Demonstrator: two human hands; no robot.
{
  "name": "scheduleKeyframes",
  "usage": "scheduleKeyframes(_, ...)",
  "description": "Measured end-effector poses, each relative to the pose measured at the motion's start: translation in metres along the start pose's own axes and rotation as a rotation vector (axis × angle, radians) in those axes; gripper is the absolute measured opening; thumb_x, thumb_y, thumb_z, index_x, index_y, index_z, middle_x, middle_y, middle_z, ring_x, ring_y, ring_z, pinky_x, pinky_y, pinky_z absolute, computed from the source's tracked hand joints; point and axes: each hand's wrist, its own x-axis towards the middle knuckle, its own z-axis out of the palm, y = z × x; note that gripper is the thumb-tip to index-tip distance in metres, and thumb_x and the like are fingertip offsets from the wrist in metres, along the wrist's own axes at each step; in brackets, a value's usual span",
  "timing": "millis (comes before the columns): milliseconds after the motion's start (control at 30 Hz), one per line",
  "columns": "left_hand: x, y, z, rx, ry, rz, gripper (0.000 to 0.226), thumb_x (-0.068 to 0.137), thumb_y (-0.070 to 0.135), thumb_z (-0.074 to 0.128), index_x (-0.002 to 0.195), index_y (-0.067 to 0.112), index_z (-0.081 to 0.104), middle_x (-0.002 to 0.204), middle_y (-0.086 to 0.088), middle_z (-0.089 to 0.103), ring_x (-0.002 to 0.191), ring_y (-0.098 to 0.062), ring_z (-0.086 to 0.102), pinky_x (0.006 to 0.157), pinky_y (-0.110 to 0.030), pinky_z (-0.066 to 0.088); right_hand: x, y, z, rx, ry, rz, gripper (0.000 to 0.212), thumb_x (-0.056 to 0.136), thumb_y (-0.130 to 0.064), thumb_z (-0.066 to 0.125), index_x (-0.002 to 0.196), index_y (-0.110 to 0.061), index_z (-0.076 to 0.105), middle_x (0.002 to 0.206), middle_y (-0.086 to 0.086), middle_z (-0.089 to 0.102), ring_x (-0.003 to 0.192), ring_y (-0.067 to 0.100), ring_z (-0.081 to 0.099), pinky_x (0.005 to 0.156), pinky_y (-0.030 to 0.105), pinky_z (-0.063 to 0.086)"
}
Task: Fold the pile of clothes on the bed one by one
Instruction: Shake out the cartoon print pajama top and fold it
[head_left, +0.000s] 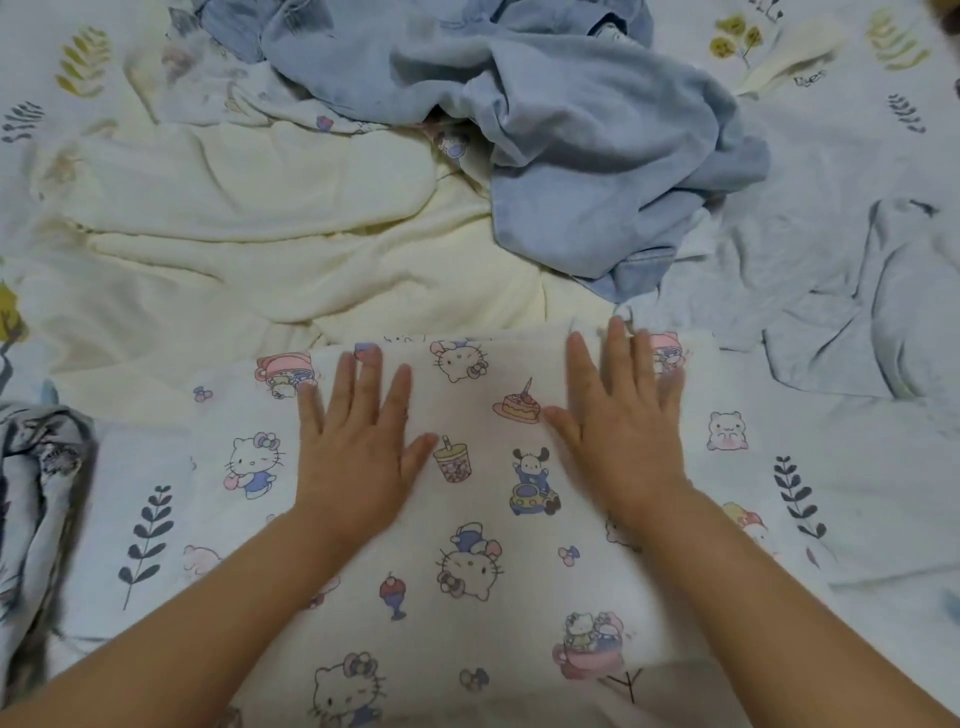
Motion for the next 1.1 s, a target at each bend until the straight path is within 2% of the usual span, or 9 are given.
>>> scheduleKeyframes(200, -0.09, 0.05, 0.012, -0.143, -0.046, 0.134, 0.067, 0.093, 0.061, 0.008, 0.145, 0.023, 0.027, 0.151, -0.012, 0.025, 0.139, -0.039, 0.02, 0.108, -0.051, 0.006, -0.091, -0.005, 0.008, 0.01, -0.035, 0.124, 0.076, 0.086, -0.066, -0.001, 0.145, -0.023, 0.02, 0.152, 0.018, 0.014, 0.14, 0.042, 0.013, 0.106, 0.062, 0.013)
scheduleKeyframes(333, -0.095, 0.052, 0.033, -0.084, -0.067, 0.142, 0.065, 0.093, 0.06, 0.01, 0.143, 0.023, 0.029, 0.149, -0.011, 0.03, 0.133, -0.042, 0.032, 0.11, -0.046, 0.004, -0.094, 0.012, 0.043, 0.014, -0.225, 0.07, 0.072, 0.074, -0.066, -0.018, 0.138, -0.033, -0.029, 0.145, 0.007, -0.036, 0.129, 0.03, -0.038, 0.109, 0.055, -0.015)
scheduleKeyframes(433, -0.091, 0.054, 0.038, -0.054, -0.053, 0.132, 0.066, 0.094, 0.059, 0.009, 0.143, 0.02, 0.031, 0.148, -0.012, 0.032, 0.133, -0.042, 0.032, 0.11, -0.047, 0.005, -0.086, 0.017, 0.045, 0.057, -0.211, 0.018, 0.068, 0.087, -0.066, 0.004, 0.14, -0.033, -0.025, 0.145, 0.002, -0.034, 0.137, 0.028, -0.031, 0.11, 0.05, -0.016)
scheduleKeyframes(533, -0.095, 0.059, 0.032, -0.049, -0.051, 0.109, 0.068, 0.095, 0.057, 0.008, 0.14, 0.016, 0.039, 0.144, -0.016, 0.038, 0.129, -0.044, 0.038, 0.111, -0.056, 0.016, -0.093, 0.028, 0.026, 0.109, -0.087, 0.021, 0.06, 0.096, -0.047, 0.031, 0.149, -0.024, 0.012, 0.158, 0.007, 0.001, 0.145, 0.027, -0.001, 0.115, 0.046, 0.001)
scheduleKeyframes(667, -0.102, 0.076, 0.016, -0.094, -0.052, 0.072, 0.07, 0.096, 0.051, 0.007, 0.135, 0.008, 0.046, 0.143, -0.021, 0.04, 0.129, -0.041, 0.037, 0.098, -0.059, 0.026, -0.12, 0.061, 0.008, 0.264, 0.275, 0.29, 0.038, 0.077, -0.007, 0.061, 0.115, -0.006, 0.059, 0.119, 0.02, 0.057, 0.112, 0.037, 0.051, 0.087, 0.043, 0.041)
scheduleKeyframes(800, -0.108, 0.093, 0.015, -0.093, -0.144, 0.154, 0.066, 0.097, 0.045, 0.004, 0.134, 0.012, 0.048, 0.143, -0.012, 0.041, 0.127, -0.037, 0.044, 0.096, -0.056, 0.034, -0.132, 0.094, 0.002, 0.524, -0.137, 0.691, 0.039, 0.088, -0.035, 0.052, 0.117, -0.01, 0.048, 0.112, 0.015, 0.057, 0.103, 0.035, 0.052, 0.083, 0.039, 0.042)
scheduleKeyframes(867, -0.108, 0.096, 0.019, -0.095, -0.175, 0.161, 0.068, 0.095, 0.047, -0.004, 0.14, 0.017, 0.038, 0.148, -0.008, 0.033, 0.132, -0.037, 0.035, 0.101, -0.056, 0.026, -0.128, 0.102, 0.0, 0.806, -0.204, 0.788, 0.049, 0.083, -0.038, 0.064, 0.113, -0.001, 0.055, 0.107, 0.016, 0.064, 0.099, 0.035, 0.059, 0.085, 0.041, 0.049)
scheduleKeyframes(1000, -0.106, 0.09, 0.036, -0.118, -0.189, 0.15, 0.056, 0.086, 0.059, -0.01, 0.135, 0.036, -0.026, 0.144, 0.008, -0.036, 0.137, -0.024, -0.029, 0.105, -0.042, -0.024, -0.125, 0.099, -0.012, 1.358, -0.213, 0.864, 0.016, 0.076, -0.013, 0.074, 0.087, -0.005, 0.066, 0.082, 0.009, 0.071, 0.074, 0.024, 0.067, 0.058, 0.035, 0.057)
scheduleKeyframes(1100, -0.102, 0.085, 0.028, -0.204, -0.237, 0.144, 0.058, 0.098, 0.047, 0.018, 0.143, 0.035, -0.015, 0.147, 0.011, -0.031, 0.143, -0.018, -0.02, 0.112, -0.041, -0.015, -0.127, 0.082, -0.024, 1.423, -0.033, 0.736, 0.015, 0.078, 0.0, 0.067, 0.08, -0.015, 0.066, 0.079, 0.002, 0.071, 0.071, 0.019, 0.067, 0.053, 0.028, 0.052)
